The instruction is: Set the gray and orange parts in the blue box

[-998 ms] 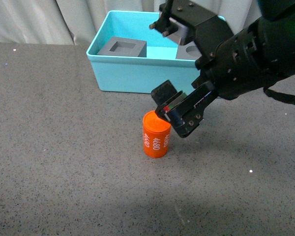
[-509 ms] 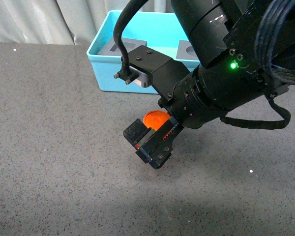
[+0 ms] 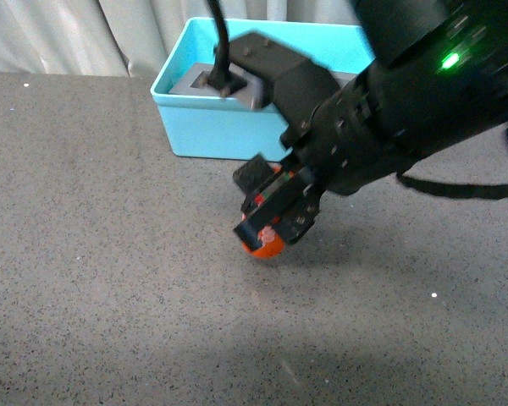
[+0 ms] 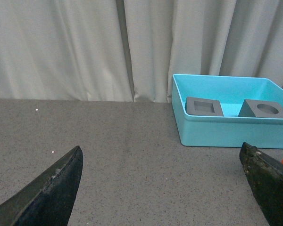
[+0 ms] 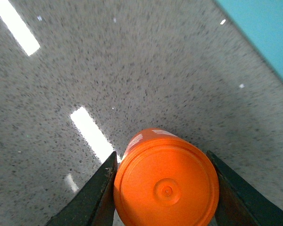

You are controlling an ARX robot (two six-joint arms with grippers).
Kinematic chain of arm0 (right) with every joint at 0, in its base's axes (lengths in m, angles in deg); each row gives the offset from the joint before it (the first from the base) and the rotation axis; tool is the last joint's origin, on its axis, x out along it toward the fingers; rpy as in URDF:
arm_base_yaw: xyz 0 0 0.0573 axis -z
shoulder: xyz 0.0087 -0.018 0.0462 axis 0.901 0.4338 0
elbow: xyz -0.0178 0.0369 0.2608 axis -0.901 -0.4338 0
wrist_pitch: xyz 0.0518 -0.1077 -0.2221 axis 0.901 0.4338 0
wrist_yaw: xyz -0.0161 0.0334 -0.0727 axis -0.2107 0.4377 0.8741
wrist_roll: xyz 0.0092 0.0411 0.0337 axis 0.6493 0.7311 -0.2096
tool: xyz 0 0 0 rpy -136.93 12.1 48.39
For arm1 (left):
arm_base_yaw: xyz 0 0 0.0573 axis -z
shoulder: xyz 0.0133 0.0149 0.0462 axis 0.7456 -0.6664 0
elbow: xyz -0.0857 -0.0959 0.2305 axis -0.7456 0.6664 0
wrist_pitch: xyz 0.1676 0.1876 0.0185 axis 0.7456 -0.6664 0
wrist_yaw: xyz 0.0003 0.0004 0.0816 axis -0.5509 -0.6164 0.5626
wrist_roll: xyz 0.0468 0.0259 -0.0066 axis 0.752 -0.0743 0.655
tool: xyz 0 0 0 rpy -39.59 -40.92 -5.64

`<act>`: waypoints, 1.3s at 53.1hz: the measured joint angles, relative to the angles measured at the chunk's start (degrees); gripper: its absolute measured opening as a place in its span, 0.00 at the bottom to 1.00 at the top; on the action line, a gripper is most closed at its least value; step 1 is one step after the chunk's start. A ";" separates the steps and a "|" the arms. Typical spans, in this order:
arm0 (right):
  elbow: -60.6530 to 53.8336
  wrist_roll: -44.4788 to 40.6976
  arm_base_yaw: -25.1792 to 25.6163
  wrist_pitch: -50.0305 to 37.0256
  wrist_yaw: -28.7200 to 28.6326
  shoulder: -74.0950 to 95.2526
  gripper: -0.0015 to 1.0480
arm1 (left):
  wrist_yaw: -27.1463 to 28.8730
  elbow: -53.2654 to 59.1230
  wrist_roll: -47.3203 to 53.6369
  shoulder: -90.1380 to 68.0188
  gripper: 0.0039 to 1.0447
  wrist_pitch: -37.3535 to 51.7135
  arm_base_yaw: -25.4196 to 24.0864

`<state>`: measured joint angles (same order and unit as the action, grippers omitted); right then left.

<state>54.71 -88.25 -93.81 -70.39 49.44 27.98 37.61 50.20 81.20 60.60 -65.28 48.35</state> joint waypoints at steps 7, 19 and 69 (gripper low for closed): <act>-0.83 0.83 2.73 -2.21 -1.73 -8.55 0.43 | 0.00 0.00 0.00 0.00 0.94 0.00 0.00; 6.47 1.14 8.57 -4.31 0.48 -9.46 0.43 | 0.00 0.00 0.00 0.00 0.94 0.00 0.00; 43.74 4.63 9.64 8.09 1.84 25.75 0.43 | 0.00 0.00 0.02 0.00 0.94 0.00 0.00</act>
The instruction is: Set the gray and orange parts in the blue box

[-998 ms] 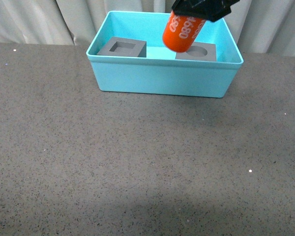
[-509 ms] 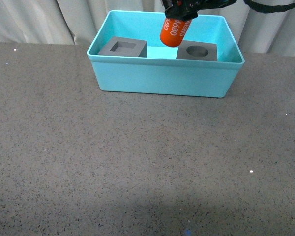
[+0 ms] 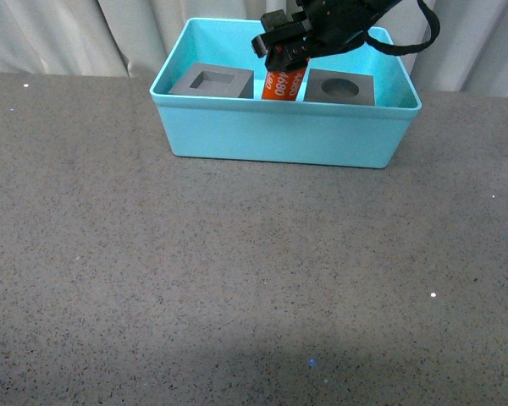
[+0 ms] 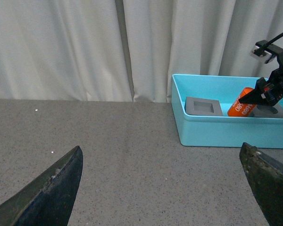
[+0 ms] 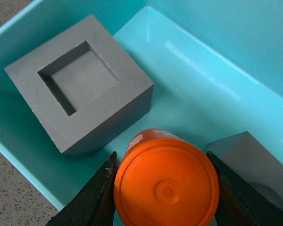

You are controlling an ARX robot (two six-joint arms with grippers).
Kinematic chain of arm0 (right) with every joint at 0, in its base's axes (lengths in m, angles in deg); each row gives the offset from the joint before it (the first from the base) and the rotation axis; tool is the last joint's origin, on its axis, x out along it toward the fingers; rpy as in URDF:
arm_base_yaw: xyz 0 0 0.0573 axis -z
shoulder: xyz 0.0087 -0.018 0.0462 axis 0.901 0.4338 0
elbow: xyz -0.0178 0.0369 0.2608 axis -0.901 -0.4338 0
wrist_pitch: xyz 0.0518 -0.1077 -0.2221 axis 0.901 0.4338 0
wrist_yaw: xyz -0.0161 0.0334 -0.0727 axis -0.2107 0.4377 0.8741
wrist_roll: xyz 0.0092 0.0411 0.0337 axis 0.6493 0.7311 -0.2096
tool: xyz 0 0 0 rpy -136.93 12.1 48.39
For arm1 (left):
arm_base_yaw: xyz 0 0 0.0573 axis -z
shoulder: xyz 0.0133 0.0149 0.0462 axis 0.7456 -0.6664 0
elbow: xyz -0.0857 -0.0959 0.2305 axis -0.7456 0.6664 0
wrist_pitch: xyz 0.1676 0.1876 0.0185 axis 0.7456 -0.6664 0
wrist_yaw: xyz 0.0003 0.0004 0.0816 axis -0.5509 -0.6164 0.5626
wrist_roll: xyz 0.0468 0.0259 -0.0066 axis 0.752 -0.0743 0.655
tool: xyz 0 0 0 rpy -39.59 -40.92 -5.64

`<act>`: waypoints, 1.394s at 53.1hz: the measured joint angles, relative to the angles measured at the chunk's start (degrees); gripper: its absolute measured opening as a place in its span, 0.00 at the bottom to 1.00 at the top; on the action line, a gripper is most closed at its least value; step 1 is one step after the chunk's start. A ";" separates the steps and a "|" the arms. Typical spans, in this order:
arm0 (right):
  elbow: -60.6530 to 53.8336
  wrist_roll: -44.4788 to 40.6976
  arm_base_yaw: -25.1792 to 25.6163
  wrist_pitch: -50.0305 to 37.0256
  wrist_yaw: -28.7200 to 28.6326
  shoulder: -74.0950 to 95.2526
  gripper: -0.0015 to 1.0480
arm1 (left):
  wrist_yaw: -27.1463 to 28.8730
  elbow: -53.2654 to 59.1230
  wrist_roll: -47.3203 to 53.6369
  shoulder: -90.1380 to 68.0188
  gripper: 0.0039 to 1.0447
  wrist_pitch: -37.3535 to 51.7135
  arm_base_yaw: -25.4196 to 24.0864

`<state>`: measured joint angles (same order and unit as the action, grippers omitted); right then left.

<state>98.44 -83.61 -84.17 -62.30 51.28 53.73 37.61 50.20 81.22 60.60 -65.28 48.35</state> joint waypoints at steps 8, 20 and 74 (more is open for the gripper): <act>1.95 0.00 0.00 1.11 0.17 2.47 0.43 | 0.00 0.00 -0.02 0.00 0.94 0.00 0.00; 5.95 0.26 -0.15 4.63 0.00 5.53 0.43 | 0.00 0.00 -0.02 0.00 0.94 0.00 0.00; 6.47 4.37 0.13 2.93 -1.60 6.29 0.90 | 0.00 0.00 -0.02 0.00 0.94 0.00 0.00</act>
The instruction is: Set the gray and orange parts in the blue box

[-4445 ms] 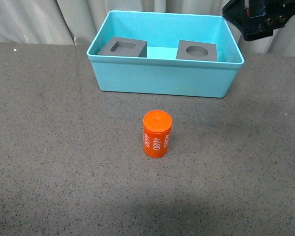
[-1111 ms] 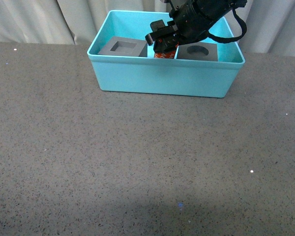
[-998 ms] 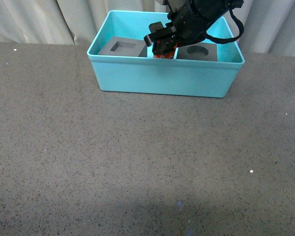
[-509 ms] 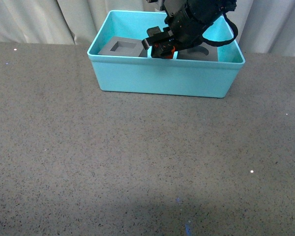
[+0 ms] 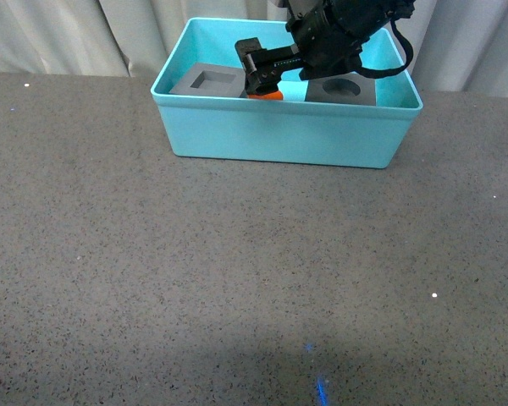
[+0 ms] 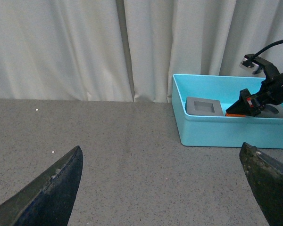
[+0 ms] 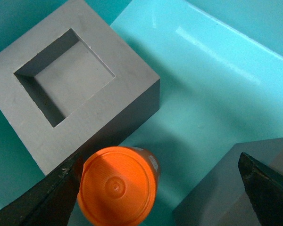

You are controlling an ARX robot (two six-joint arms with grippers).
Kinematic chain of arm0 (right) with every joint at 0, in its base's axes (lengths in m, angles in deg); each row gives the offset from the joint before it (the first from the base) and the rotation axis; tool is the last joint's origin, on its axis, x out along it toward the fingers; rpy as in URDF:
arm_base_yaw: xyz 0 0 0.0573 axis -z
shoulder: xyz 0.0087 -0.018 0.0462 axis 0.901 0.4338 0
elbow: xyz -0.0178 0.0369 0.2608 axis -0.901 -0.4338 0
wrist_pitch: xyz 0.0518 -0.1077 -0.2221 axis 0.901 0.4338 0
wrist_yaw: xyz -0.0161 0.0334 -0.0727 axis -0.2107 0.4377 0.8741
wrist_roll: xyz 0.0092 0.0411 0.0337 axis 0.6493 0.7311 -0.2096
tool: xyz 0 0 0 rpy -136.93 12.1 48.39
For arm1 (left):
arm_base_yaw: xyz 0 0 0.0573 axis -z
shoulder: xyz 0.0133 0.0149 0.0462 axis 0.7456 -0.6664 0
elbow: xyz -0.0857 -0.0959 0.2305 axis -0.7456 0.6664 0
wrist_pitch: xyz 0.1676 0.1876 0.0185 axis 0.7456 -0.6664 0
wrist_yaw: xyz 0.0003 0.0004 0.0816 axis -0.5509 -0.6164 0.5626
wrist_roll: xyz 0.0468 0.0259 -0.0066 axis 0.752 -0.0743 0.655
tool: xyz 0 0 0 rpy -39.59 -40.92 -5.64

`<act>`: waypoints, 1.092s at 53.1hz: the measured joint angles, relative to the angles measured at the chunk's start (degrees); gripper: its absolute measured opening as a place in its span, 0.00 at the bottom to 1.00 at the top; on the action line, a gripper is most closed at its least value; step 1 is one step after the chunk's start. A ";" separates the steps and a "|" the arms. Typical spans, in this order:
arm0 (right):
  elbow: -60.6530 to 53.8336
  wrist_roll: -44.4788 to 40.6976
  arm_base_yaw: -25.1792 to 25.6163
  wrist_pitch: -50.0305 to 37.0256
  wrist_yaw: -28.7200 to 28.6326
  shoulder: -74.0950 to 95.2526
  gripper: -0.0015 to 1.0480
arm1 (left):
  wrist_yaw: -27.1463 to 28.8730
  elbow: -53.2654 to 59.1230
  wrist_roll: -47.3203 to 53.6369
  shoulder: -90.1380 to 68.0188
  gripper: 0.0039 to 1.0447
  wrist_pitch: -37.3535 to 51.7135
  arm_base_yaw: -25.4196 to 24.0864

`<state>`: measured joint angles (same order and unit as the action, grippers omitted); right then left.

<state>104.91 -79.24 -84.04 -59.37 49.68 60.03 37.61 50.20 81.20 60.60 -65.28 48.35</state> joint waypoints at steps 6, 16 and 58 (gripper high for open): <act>-4.57 1.01 0.46 -3.34 -0.20 -3.65 0.91 | 0.00 0.00 0.02 0.00 0.94 0.00 0.00; -16.76 3.91 1.53 -13.57 1.55 -15.06 0.91 | 0.00 0.00 0.02 0.00 0.94 0.00 0.00; -79.17 12.24 4.28 -61.96 41.24 -57.81 0.84 | 0.00 0.00 0.02 0.00 0.94 0.00 0.00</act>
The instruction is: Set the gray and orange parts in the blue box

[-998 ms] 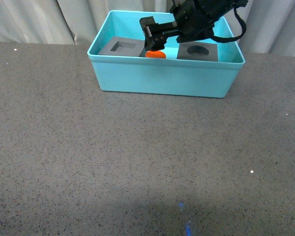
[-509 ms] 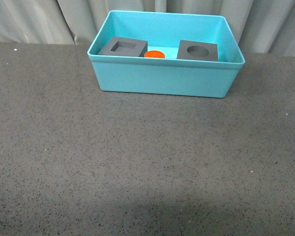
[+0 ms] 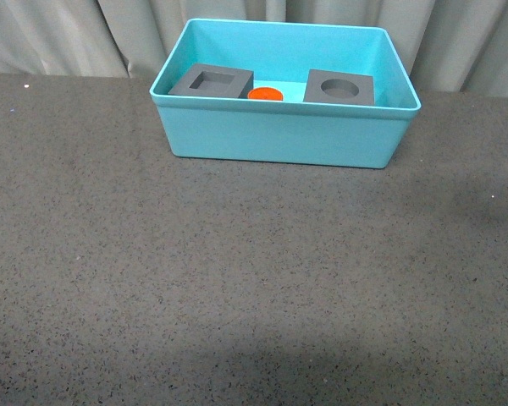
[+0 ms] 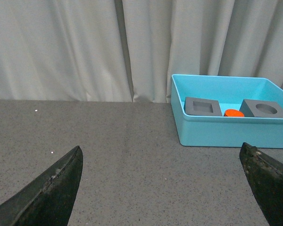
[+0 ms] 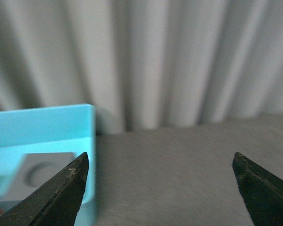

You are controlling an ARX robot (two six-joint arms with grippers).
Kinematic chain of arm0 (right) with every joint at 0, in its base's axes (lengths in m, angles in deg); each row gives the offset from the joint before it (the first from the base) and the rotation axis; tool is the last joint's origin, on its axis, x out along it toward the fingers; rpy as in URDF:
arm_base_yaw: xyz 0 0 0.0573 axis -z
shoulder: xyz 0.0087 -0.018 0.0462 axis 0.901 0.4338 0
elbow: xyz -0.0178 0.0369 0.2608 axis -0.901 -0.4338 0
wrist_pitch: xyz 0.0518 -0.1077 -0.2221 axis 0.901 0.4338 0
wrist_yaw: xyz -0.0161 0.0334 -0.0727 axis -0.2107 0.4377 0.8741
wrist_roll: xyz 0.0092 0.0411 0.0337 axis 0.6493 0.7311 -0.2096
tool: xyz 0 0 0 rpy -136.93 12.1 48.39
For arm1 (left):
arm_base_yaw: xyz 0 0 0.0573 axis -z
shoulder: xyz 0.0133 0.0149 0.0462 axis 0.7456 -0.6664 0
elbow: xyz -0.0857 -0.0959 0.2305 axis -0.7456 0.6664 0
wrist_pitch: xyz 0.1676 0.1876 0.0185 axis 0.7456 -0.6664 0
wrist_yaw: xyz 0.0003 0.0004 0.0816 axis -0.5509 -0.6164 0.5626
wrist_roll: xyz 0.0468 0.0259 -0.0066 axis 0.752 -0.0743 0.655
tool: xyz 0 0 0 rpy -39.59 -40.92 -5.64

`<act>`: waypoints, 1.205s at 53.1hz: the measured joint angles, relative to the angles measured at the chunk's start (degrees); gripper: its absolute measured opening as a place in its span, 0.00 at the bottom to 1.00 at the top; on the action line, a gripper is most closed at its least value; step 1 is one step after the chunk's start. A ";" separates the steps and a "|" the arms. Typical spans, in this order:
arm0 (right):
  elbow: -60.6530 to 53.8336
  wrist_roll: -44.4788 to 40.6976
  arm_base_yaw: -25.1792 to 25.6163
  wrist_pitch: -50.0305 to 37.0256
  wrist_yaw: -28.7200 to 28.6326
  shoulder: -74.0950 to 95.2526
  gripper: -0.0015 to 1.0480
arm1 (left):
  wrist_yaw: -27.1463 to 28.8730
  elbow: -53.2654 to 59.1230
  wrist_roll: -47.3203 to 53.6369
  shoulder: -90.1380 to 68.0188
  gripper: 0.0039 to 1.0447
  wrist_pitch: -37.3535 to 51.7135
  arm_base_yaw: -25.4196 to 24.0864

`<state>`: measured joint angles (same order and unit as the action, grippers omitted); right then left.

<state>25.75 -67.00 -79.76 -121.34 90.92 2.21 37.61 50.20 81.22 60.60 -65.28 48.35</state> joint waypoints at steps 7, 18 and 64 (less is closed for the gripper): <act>-11.26 -2.12 3.28 -9.90 -14.91 -6.84 0.55 | 0.00 0.00 0.00 0.00 0.94 0.00 0.00; -19.58 -2.49 7.39 -8.52 -18.51 -16.41 0.14 | 0.00 0.00 0.00 0.00 0.94 0.00 0.00; -31.06 -2.69 15.32 13.29 -26.38 -50.01 0.01 | 0.00 0.00 0.00 0.00 0.94 0.00 0.00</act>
<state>-5.31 -69.69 -64.43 -108.05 64.54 -47.79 37.61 50.20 81.22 60.60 -65.28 48.35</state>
